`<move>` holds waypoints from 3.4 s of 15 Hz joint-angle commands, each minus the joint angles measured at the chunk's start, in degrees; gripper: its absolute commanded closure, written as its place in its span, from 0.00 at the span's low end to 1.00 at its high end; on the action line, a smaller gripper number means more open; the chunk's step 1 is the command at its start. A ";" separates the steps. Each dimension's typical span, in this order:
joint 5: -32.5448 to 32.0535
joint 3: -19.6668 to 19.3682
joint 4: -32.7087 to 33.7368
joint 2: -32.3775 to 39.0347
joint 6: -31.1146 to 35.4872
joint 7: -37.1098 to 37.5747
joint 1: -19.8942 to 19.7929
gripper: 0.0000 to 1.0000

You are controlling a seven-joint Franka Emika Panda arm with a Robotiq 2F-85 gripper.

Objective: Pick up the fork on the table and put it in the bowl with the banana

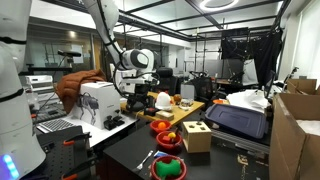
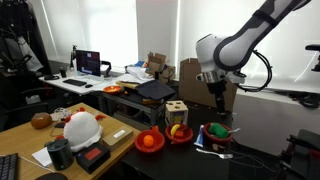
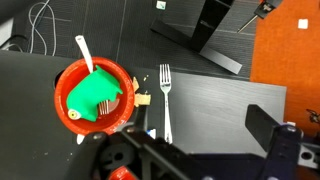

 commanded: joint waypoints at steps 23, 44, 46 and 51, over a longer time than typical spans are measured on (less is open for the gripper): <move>-6.71 -9.67 10.04 23.86 15.82 18.14 4.19 0.00; 3.91 -2.50 15.01 33.72 13.53 2.42 -0.91 0.00; 3.06 -2.54 15.21 34.42 13.39 0.54 -0.71 0.00; 2.09 -2.57 16.61 35.04 12.97 -3.59 -0.81 0.00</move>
